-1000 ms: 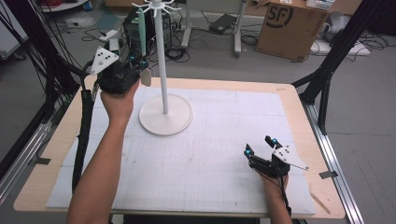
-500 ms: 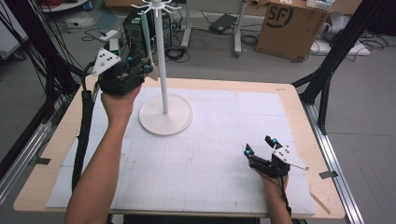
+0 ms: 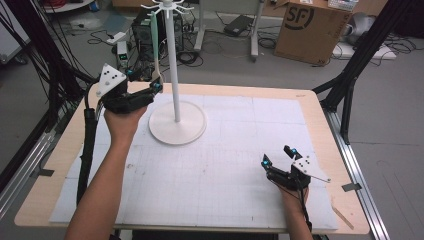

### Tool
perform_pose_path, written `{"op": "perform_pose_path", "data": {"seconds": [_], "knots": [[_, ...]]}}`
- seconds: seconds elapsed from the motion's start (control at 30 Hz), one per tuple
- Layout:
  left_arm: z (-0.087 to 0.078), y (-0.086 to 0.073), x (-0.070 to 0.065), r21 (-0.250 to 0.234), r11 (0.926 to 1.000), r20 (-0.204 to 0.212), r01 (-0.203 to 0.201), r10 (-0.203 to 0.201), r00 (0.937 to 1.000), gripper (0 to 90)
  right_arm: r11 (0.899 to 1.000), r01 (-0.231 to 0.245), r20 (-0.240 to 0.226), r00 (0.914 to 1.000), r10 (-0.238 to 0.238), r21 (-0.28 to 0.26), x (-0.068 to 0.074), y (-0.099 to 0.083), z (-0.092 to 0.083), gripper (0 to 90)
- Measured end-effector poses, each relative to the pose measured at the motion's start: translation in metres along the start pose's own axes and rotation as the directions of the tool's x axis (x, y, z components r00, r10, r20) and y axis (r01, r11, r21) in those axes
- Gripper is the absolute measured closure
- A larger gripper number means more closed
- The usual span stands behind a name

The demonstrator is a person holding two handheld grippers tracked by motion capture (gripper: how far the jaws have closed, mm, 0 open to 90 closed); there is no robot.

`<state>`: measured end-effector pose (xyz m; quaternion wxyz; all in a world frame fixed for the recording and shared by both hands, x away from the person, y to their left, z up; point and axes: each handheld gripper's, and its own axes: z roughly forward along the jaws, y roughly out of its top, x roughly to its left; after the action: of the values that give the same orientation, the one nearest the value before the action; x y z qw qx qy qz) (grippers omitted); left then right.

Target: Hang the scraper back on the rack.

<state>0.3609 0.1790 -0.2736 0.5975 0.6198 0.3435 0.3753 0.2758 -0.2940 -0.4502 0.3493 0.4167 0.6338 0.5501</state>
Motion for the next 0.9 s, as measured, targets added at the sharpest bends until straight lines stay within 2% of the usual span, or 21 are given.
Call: {"op": "perform_pose_path", "data": {"seconds": [0.2,0.53,0.9], "knots": [[-0.020,-0.021,-0.003,-0.014,0.9998,0.006,-0.017,0.017,0.9998,30.4,1.000,-0.001,-0.002,1.0000,0.001,0.002,0.000,0.000,0.000,15.7],[-0.051,-0.054,-0.008,-0.028,0.9994,0.022,-0.019,0.020,0.9996,29.9,1.000,-0.001,-0.018,0.9998,0.001,-0.004,0.002,0.000,0.000,15.6],[-0.076,-0.098,-0.013,-0.023,0.9997,0.038,0.006,-0.005,0.9993,30.8,1.000,0.015,-0.023,0.9996,-0.015,0.003,0.002,0.000,0.000,15.6]]}}
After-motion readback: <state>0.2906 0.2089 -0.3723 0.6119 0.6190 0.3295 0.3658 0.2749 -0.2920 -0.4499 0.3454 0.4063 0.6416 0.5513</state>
